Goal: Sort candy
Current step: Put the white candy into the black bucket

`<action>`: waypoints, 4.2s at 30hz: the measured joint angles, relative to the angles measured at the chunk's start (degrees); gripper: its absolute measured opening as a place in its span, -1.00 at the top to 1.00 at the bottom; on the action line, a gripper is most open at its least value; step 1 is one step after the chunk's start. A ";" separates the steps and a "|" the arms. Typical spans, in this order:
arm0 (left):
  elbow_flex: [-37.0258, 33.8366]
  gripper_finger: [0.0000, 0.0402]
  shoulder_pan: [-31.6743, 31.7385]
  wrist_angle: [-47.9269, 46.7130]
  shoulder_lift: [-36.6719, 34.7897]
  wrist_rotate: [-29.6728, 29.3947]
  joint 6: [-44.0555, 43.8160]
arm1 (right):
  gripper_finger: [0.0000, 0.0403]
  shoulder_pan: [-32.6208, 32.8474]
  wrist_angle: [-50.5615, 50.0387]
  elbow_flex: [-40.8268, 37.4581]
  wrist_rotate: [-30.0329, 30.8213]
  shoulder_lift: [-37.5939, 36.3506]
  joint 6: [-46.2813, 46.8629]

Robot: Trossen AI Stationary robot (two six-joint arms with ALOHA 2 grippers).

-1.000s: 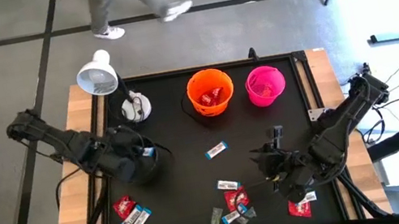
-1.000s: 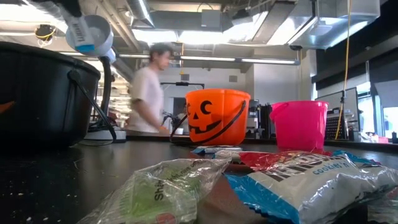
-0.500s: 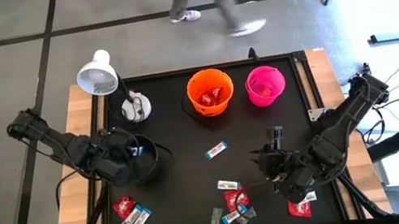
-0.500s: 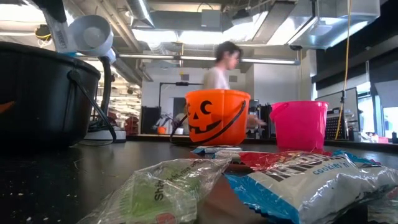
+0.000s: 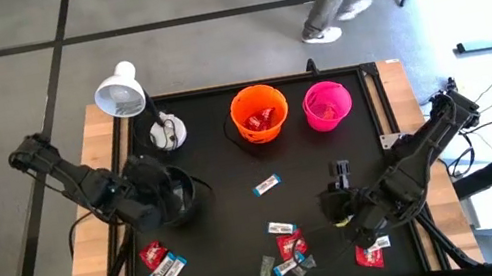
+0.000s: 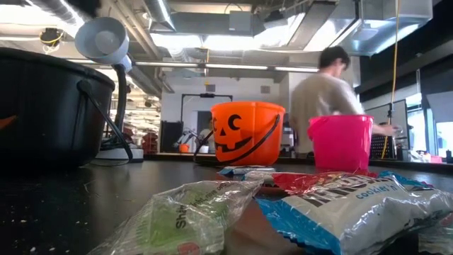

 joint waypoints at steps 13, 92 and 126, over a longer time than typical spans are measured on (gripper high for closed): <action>0.02 0.31 -7.62 24.78 2.44 -12.83 23.92 | 0.58 4.57 -7.21 -9.96 -20.12 0.02 14.65; 0.00 0.31 -7.21 41.10 12.37 -12.91 33.44 | 0.83 17.43 4.50 -13.64 -24.56 12.04 22.89; 0.00 0.07 -0.54 67.31 27.30 -1.00 62.17 | 0.84 -5.39 28.88 -1.84 -11.92 11.98 -17.21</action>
